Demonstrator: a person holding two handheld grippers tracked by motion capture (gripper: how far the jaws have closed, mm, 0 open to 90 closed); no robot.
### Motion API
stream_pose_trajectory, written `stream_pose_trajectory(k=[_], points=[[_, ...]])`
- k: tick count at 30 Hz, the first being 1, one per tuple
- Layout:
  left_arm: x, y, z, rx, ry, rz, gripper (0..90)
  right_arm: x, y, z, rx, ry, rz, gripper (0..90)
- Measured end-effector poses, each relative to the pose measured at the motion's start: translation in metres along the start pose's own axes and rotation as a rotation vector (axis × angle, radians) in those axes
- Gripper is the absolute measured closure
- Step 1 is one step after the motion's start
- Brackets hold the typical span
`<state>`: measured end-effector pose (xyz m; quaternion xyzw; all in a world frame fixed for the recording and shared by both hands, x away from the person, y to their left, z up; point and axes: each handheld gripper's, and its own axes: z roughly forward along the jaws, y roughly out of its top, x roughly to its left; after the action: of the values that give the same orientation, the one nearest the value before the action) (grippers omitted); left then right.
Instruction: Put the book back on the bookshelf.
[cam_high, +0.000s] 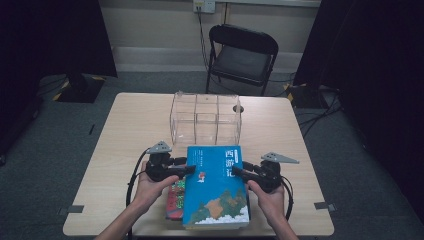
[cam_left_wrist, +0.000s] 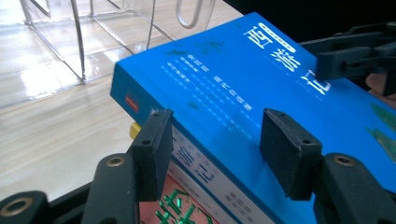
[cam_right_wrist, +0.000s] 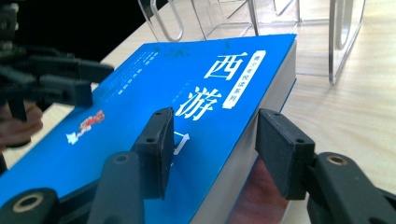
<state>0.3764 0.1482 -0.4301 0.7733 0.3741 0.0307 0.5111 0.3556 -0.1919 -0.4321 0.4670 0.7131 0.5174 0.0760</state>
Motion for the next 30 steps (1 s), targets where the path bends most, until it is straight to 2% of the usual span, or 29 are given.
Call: stream_pose_trajectory(k=[1,2,3,4,6,8,12,20,21,24,30], points=[[-0.001,0.000,0.000,0.000,0.001,0.005,44.5,-0.001,-0.001,0.000,0.001,0.011,0.034,49.0],[-0.001,0.000,0.000,0.000,0.001,0.005,44.2,-0.001,-0.001,0.000,0.001,0.011,0.034,49.0],[-0.001,0.000,0.000,0.000,0.001,0.003,43.9,-0.001,0.000,-0.001,-0.002,0.010,0.065,52.1],[-0.001,-0.001,0.000,-0.001,0.000,0.004,43.8,-0.001,0.000,-0.002,0.001,0.007,0.073,54.8],[-0.001,-0.001,0.000,-0.001,0.000,0.004,43.7,-0.001,0.001,-0.003,-0.004,0.000,0.078,57.0],[-0.001,-0.001,-0.001,0.005,-0.005,0.006,43.2,0.002,0.003,-0.005,-0.010,-0.007,0.061,57.9],[-0.001,-0.002,-0.001,0.004,-0.008,-0.001,41.6,0.003,0.006,-0.010,-0.020,0.010,0.078,63.0],[-0.004,-0.005,-0.004,0.011,-0.024,-0.003,41.6,0.006,0.002,-0.019,-0.004,0.037,0.107,63.1],[-0.004,-0.006,-0.004,0.009,-0.024,-0.005,41.6,0.009,0.001,-0.021,-0.001,0.036,0.097,63.0],[-0.004,-0.006,-0.004,0.009,-0.025,-0.006,41.4,0.011,0.000,-0.026,0.003,0.050,0.105,63.3],[-0.004,-0.006,-0.004,0.010,-0.022,-0.005,40.5,0.008,0.000,-0.025,-0.005,0.057,0.125,64.9]])
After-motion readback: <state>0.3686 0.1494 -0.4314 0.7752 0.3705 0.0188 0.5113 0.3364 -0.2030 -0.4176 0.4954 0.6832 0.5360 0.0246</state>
